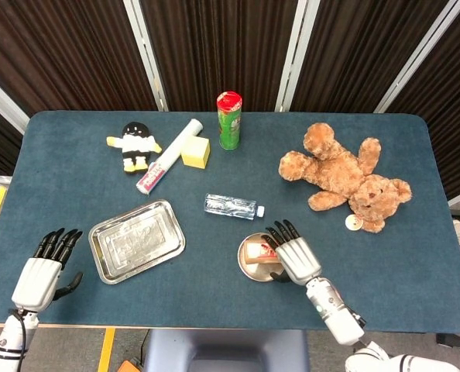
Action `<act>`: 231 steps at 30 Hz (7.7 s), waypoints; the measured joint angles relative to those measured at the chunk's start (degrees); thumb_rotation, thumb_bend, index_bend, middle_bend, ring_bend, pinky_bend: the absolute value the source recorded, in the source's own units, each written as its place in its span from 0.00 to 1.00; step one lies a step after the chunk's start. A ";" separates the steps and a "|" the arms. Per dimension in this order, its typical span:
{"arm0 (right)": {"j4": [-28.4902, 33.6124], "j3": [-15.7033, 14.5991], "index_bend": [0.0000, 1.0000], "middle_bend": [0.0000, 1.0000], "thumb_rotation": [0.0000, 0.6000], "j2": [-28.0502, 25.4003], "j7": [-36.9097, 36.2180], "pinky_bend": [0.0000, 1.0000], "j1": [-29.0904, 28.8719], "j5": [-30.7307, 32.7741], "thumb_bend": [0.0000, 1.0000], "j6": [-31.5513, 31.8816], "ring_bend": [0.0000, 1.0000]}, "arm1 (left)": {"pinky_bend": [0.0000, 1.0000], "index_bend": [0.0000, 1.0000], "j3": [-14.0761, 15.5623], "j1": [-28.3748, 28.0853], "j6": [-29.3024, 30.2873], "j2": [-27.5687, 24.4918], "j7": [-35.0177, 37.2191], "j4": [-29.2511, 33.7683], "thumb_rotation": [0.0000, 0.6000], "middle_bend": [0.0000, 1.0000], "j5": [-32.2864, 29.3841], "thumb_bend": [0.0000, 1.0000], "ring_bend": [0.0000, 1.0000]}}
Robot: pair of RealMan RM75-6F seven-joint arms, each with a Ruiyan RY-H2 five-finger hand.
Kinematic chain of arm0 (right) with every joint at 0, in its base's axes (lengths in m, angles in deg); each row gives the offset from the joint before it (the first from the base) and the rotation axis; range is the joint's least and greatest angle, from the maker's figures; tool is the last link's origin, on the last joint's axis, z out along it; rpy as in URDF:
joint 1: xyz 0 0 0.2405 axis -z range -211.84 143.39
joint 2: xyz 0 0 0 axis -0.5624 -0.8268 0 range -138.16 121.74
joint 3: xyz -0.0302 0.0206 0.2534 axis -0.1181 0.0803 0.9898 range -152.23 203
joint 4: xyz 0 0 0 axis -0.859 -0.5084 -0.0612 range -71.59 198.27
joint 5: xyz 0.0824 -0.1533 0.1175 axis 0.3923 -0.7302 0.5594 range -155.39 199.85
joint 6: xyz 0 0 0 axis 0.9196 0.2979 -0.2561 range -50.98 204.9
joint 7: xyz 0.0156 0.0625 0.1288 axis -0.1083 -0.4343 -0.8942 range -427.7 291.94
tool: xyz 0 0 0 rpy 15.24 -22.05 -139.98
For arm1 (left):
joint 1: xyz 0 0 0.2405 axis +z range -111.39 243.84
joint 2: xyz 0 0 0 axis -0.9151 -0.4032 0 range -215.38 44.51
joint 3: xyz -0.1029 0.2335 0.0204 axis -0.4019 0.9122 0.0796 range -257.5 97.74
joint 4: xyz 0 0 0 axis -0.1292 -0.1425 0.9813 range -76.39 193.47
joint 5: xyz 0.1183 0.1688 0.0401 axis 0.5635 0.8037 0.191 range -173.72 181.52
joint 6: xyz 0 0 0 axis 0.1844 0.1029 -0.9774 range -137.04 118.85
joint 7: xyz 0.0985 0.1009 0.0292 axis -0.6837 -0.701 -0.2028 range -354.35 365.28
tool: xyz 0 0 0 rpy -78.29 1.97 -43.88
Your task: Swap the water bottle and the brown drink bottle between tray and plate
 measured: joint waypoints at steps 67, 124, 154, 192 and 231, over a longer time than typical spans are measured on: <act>1.45 10.13 0.00 0.11 1.00 8.77 4.49 0.23 -17.66 21.53 0.32 -5.14 0.04 | 0.10 0.00 -4.49 2.58 -8.56 -6.15 4.96 6.40 1.00 0.08 0.40 0.36 0.02; -8.12 4.55 0.91 0.87 1.00 2.05 -5.98 0.93 -23.09 15.22 0.44 0.64 0.85 | 0.10 0.00 -6.22 1.30 -15.12 -4.40 -1.73 5.79 1.00 0.08 -4.06 0.36 0.03; -4.50 -7.80 0.00 0.31 1.00 -5.98 -14.36 0.44 -12.69 2.30 0.44 -4.02 0.21 | 0.10 0.00 -5.77 2.48 -12.14 -5.35 -0.11 7.05 1.00 0.08 -1.67 0.36 0.03; -4.23 -15.31 0.00 0.00 1.00 -19.28 -33.40 0.00 12.60 -18.81 0.23 34.55 0.00 | 0.10 0.00 2.68 -9.14 -23.17 -6.30 19.84 19.21 1.00 0.00 20.44 0.37 0.00; -0.59 -13.03 0.00 0.00 1.00 -23.17 -36.71 0.00 15.15 -21.88 0.23 30.32 0.00 | 0.91 0.75 -7.67 -16.28 -35.52 25.18 -17.77 2.24 1.00 0.97 -3.15 0.38 0.87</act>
